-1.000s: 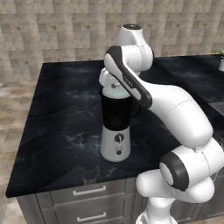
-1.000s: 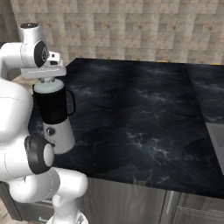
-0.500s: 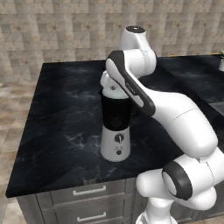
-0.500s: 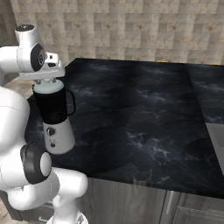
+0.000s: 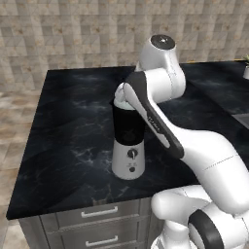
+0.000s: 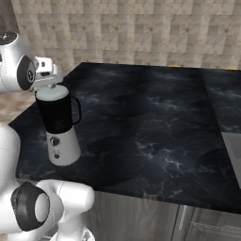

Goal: Close the lid blender by securely placing the lid on top.

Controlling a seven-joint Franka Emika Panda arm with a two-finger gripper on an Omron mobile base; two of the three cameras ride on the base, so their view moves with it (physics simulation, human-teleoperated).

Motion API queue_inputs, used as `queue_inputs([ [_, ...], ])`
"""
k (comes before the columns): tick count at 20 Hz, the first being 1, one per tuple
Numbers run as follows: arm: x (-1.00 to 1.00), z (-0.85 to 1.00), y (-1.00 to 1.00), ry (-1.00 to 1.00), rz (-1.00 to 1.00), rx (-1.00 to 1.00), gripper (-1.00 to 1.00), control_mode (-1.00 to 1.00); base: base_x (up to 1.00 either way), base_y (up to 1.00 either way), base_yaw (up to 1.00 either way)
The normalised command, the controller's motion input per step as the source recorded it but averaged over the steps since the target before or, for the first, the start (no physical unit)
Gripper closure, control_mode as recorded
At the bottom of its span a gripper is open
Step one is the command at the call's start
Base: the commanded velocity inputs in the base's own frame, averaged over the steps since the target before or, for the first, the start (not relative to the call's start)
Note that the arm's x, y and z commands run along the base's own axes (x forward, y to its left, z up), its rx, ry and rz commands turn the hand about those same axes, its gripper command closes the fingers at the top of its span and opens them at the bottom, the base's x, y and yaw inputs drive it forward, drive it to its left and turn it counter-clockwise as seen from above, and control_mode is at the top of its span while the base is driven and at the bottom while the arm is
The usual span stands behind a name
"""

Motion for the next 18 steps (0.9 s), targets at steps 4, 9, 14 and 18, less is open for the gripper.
queue_inputs([
  [4, -0.89, 0.22, -0.12, -0.21, -0.01, 0.00, -1.00, -1.00, 0.00, 0.00, 0.00],
  [9, -0.95, 0.19, -0.20, -0.11, -0.06, 0.03, -1.00, -1.00, 0.00, 0.00, 0.00],
  [14, -0.90, 0.11, -0.32, -0.08, -0.06, 0.05, -1.00, -1.00, 0.00, 0.00, 0.00],
  [18, -0.66, 0.14, -0.60, -0.07, -0.04, 0.02, -1.00, -1.00, 0.00, 0.00, 0.00],
])
